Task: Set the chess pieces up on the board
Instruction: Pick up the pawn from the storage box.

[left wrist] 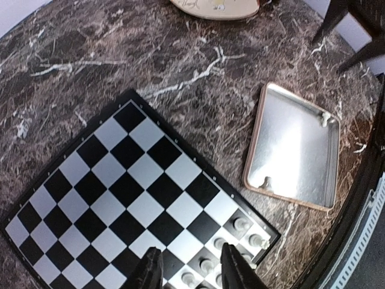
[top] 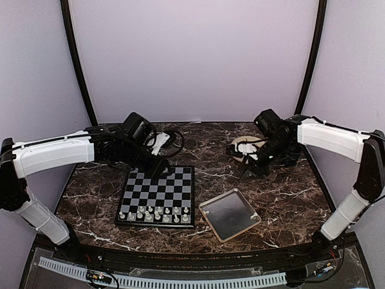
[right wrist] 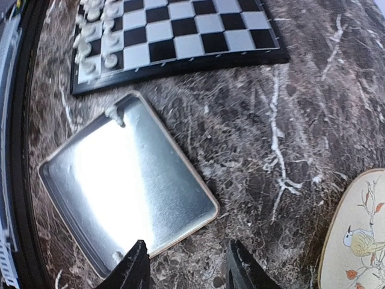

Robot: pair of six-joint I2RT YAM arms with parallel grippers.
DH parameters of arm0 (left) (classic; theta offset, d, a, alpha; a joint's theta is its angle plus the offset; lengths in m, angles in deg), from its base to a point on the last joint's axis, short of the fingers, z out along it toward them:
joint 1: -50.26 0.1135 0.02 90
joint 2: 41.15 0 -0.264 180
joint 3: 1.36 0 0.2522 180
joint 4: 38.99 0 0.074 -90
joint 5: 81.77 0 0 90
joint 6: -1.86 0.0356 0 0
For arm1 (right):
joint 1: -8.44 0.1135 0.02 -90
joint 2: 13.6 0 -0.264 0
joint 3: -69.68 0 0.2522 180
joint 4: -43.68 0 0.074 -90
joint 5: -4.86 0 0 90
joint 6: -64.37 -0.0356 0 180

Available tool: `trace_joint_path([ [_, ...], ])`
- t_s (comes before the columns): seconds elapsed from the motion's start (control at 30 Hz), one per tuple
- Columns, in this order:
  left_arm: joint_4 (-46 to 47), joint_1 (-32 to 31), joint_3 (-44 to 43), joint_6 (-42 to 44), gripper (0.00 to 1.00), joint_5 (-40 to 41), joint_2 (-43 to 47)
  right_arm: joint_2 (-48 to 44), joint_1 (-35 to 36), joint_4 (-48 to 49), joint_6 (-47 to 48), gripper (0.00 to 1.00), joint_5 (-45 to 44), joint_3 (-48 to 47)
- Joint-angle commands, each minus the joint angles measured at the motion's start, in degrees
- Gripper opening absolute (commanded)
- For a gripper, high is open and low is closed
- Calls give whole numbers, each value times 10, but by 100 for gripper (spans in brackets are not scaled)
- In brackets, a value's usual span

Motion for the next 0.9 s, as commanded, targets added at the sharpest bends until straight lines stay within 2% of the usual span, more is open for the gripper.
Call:
trace_joint_path([
  [0.0,100,-1,20,-2,35,-21,1,-4,66,-69,85,43,-149,22],
  [0.17,119,-2,41,-11,35,-18,5,10,146,-86,89,42,-209,45],
  [0.33,126,-2,57,-10,35,-7,16,67,218,-107,74,39,-268,59],
  [0.53,132,-2,72,-11,35,-7,20,119,247,-149,53,39,-275,24],
  [0.87,141,-2,82,-11,35,-4,17,134,269,-145,31,33,-333,43],
])
